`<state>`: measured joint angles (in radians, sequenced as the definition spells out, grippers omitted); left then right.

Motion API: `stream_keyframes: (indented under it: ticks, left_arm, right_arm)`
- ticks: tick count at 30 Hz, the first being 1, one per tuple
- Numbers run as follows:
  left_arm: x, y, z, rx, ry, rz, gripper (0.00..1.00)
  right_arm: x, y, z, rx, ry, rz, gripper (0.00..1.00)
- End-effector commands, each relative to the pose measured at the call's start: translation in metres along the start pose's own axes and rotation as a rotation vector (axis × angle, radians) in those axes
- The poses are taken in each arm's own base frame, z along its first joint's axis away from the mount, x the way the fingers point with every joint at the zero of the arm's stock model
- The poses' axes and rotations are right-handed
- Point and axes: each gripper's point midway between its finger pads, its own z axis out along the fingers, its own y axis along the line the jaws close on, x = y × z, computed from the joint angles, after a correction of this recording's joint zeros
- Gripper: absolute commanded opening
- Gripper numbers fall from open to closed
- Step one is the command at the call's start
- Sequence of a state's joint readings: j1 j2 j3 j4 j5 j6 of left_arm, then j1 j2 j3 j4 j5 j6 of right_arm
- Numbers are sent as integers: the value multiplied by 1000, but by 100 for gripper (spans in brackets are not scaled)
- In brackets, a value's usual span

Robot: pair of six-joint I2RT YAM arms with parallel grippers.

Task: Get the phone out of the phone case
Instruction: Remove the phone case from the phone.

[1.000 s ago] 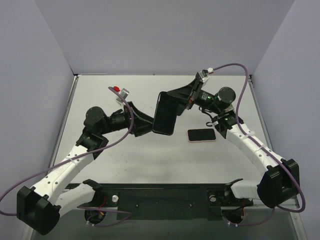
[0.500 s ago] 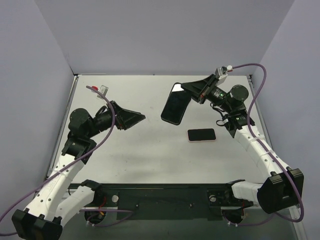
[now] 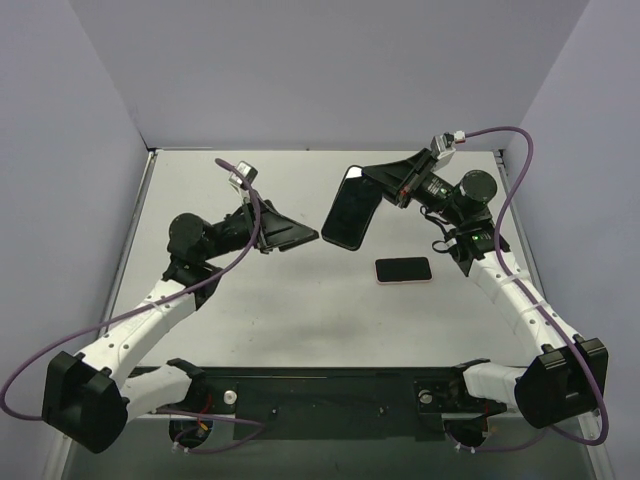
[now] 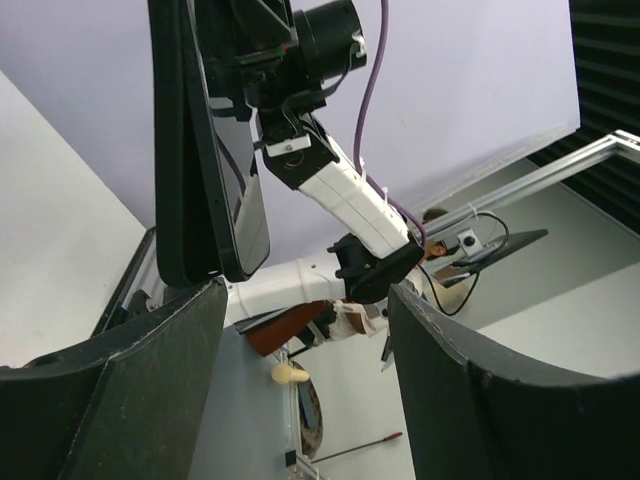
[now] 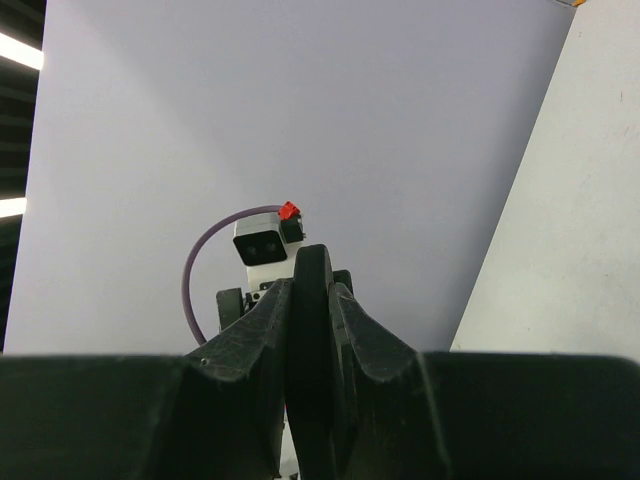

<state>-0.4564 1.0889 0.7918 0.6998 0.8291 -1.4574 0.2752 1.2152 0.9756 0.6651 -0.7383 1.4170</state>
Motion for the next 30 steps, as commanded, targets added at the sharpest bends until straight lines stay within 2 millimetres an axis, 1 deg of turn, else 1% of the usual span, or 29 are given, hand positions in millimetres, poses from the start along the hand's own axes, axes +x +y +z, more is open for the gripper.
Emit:
stream_keyframes:
  ticks: [1, 3, 6, 9, 11, 19, 23, 25, 26, 27, 30]
  left_arm:
    - [13, -28, 9, 119, 54, 46, 73]
    - [14, -29, 13, 128, 60, 49, 73]
    - [15, -22, 18, 116, 67, 26, 73]
    - [15, -21, 21, 119, 72, 17, 73]
    - [16, -17, 20, 115, 73, 10, 73]
    - [18, -6, 21, 85, 83, 0, 72]
    - [19, 2, 23, 63, 99, 1, 71]
    - [18, 2, 24, 71, 95, 0, 71]
    - [19, -3, 25, 86, 97, 7, 71]
    - [18, -2, 27, 88, 96, 1, 71]
    - [17, -14, 32, 131, 95, -1, 70]
  right_arm:
    - [-6, 48, -6, -138, -32, -83, 0]
    - [-5, 46, -7, -132, -28, -85, 0]
    - [-4, 48, -7, -140, -26, -86, 0]
    - [-3, 51, -9, -146, -25, -91, 0]
    - [-2, 51, -10, -146, -26, -84, 0]
    - [-2, 63, -12, -193, -26, -79, 0]
    - [-1, 63, -13, -195, -23, -81, 0]
    - [2, 63, -13, -193, -15, -88, 0]
    - [3, 61, -12, -186, -9, -94, 0]
    - [5, 58, -12, -178, -4, -103, 0]
    - [16, 59, -10, -181, 28, -130, 0]
